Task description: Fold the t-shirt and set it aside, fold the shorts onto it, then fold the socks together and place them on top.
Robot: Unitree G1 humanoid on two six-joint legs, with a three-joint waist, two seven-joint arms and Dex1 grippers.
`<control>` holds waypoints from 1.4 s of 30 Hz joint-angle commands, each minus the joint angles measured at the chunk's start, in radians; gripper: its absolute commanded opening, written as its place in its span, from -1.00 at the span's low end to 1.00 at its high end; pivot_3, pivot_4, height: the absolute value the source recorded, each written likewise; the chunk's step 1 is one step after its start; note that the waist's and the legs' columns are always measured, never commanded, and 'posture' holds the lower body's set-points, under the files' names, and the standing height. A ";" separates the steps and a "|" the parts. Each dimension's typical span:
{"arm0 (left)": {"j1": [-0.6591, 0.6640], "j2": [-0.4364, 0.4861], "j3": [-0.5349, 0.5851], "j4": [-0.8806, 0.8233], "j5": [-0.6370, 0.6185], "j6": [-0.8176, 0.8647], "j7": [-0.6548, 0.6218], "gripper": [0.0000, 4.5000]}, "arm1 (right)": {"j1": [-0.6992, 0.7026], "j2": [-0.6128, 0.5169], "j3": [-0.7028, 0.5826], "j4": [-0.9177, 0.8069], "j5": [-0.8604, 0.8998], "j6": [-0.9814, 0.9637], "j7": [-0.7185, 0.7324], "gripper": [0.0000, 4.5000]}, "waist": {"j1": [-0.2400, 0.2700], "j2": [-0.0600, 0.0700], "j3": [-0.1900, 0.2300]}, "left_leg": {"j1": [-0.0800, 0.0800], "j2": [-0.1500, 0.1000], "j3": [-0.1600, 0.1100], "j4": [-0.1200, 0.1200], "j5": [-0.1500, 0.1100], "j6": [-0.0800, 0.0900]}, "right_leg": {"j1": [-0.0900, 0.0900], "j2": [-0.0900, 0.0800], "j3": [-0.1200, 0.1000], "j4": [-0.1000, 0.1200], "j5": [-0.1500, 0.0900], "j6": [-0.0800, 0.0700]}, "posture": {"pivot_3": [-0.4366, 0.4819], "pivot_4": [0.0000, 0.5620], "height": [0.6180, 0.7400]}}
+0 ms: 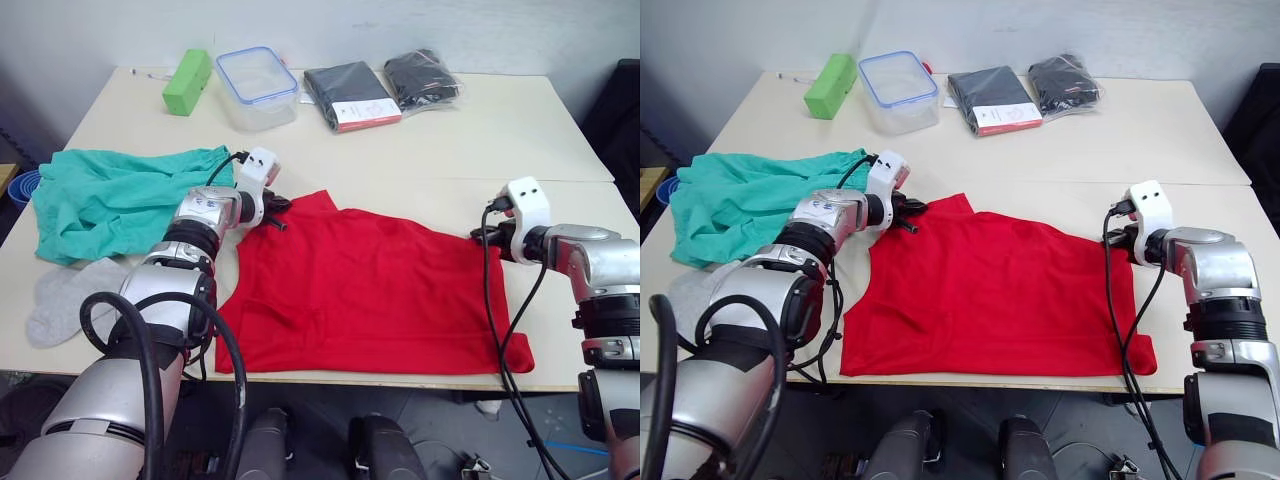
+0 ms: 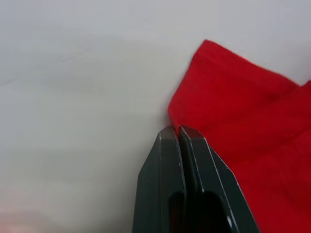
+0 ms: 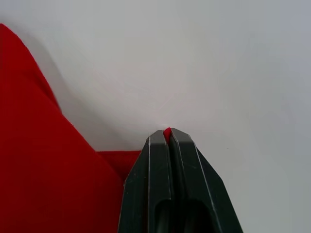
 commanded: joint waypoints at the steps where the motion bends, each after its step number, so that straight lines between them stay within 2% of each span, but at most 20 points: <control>1: -0.020 0.036 0.026 -0.029 -0.019 -0.017 -0.037 -0.98 | 0.008 0.003 -0.093 -0.123 0.043 -0.025 -0.025 -1.00 | -0.001 0.000 0.000 | 0.000 0.000 0.000 0.000 0.000 0.000 | 0.000 0.000 0.000 0.000 0.000 0.000 | -0.05 -0.47 1.00; 12: -0.040 0.050 0.055 -0.035 -0.033 0.015 -0.081 -0.98 | 0.165 0.072 -0.202 -0.380 0.081 -0.117 -0.109 -1.00 | 0.004 0.000 0.000 | 0.000 0.000 0.001 0.000 0.000 0.000 | 0.000 0.001 0.000 0.001 0.000 0.000 | -0.05 -0.47 1.00; 15: -0.024 0.033 0.037 -0.030 -0.015 0.033 -0.085 -0.98 | 0.218 0.080 -0.178 -0.392 0.053 -0.152 -0.124 -1.00 | 0.003 0.000 0.000 | 0.001 0.000 0.001 0.000 0.000 0.000 | 0.000 0.001 0.000 0.001 0.000 0.000 | -0.05 -0.47 1.00; 21: -0.006 0.009 0.029 -0.020 0.000 0.036 -0.005 -0.98 | 0.244 0.099 -0.180 -0.359 0.029 -0.197 -0.172 -1.00 | 0.003 0.000 0.000 | 0.001 0.000 0.001 0.000 0.000 0.000 | 0.000 0.001 0.001 0.002 0.000 0.000 | -0.05 -0.47 1.00; 24: -0.015 0.011 0.062 -0.017 -0.027 0.058 -0.007 -0.72 | 0.251 0.093 -0.172 -0.350 0.023 -0.198 -0.171 -1.00 | 0.001 0.000 0.000 | 0.001 0.000 0.001 0.000 0.000 0.000 | 0.000 0.001 0.001 0.002 0.000 0.000 | -0.05 -0.47 1.00; 31: -0.063 0.001 0.114 -0.011 -0.061 0.117 0.018 0.27 | 0.251 0.100 -0.155 -0.370 0.027 -0.183 -0.155 -1.00 | 0.002 0.000 0.000 | 0.002 0.000 0.002 0.000 0.000 0.000 | 0.000 0.001 0.002 0.002 0.000 0.000 | -0.05 -0.47 1.00; 42: -0.025 -0.067 0.053 0.007 0.038 0.067 0.165 0.27 | 0.282 0.113 -0.175 -0.456 0.057 -0.132 -0.165 -1.00 | 0.001 0.000 0.000 | 0.002 0.000 0.002 0.000 0.000 0.000 | 0.000 0.001 0.002 0.002 0.000 0.000 | -0.05 -0.47 1.00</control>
